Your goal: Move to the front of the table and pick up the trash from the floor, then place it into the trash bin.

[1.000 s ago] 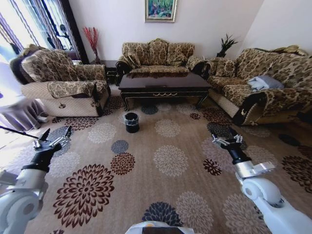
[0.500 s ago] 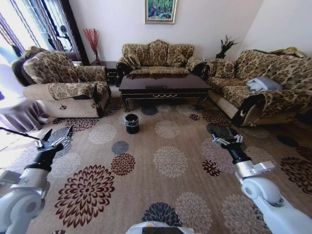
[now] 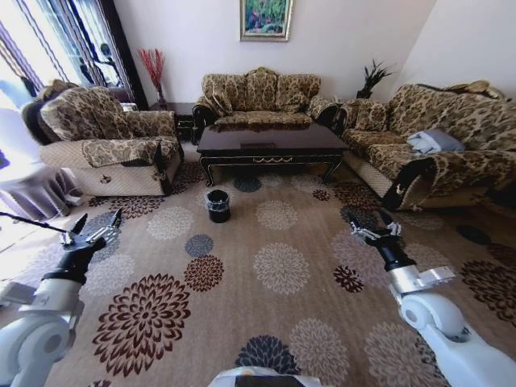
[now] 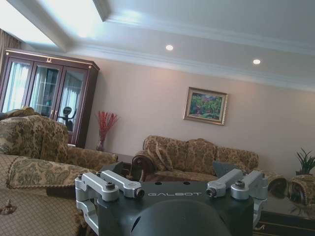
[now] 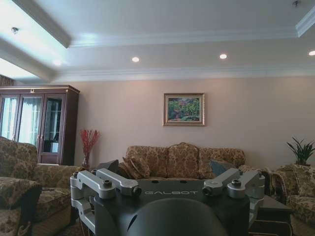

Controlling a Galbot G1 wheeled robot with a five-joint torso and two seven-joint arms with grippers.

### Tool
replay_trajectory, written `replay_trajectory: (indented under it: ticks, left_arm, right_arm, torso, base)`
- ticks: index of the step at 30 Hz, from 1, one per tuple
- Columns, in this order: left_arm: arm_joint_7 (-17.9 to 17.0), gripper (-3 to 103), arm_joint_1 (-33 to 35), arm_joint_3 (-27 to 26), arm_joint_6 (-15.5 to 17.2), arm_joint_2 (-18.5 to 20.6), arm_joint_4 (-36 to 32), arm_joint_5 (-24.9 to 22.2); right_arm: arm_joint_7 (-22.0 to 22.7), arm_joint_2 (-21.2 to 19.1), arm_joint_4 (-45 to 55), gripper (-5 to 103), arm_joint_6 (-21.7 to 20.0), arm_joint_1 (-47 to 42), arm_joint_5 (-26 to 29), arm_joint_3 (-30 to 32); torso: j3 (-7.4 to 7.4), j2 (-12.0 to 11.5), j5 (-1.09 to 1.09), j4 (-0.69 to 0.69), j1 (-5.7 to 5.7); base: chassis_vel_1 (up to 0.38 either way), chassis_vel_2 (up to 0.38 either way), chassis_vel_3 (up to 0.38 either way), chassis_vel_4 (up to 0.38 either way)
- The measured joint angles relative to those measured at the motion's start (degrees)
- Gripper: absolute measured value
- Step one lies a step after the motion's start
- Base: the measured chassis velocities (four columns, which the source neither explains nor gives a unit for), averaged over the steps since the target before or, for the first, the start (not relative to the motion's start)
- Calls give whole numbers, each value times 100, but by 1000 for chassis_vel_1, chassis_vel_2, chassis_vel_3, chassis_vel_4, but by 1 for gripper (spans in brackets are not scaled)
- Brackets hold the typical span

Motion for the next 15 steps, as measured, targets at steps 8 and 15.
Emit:
replay_trajectory:
  ticks: [8, 15]
  left_arm:
    - [-17, 100, 22, -26, 19, -7, -35, -2]
    - [-17, 100, 34, -45, 27, -11, -51, -3]
  right_arm:
    - [15, -3, 41, 100, 0, -22, 14, 56]
    - [27, -12, 51, 100, 0, -20, 31, 70]
  torso:
    - [144, 262, 0, 0, 118]
    - [235, 429, 0, 0, 191]
  base:
    - [0, 0, 0, 0]
    - [0, 0, 0, 0]
